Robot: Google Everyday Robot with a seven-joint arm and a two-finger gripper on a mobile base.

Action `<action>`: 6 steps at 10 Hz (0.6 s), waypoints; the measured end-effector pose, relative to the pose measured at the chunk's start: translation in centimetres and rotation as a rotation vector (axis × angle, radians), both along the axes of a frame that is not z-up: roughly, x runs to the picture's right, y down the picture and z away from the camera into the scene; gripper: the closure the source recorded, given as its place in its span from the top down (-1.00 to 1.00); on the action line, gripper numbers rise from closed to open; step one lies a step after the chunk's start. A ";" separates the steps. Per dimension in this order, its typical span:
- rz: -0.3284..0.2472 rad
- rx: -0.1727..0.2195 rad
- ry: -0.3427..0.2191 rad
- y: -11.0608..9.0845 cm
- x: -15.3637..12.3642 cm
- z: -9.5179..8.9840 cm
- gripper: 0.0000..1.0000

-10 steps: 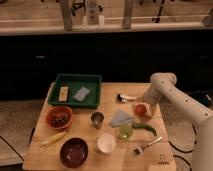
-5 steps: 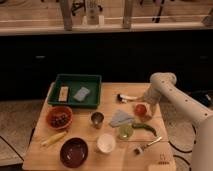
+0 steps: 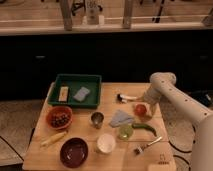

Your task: Place apple in paper cup

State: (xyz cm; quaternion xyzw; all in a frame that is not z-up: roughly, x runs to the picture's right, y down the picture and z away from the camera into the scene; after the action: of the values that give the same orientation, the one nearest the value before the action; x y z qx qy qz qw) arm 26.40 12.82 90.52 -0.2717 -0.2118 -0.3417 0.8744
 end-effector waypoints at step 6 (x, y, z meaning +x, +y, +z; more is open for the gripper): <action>-0.010 -0.002 -0.008 0.0 -0.1 0.0 0.60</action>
State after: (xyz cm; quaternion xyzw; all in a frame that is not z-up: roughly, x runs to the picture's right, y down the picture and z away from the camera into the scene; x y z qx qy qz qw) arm 26.32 12.82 90.57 -0.2720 -0.2142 -0.3468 0.8717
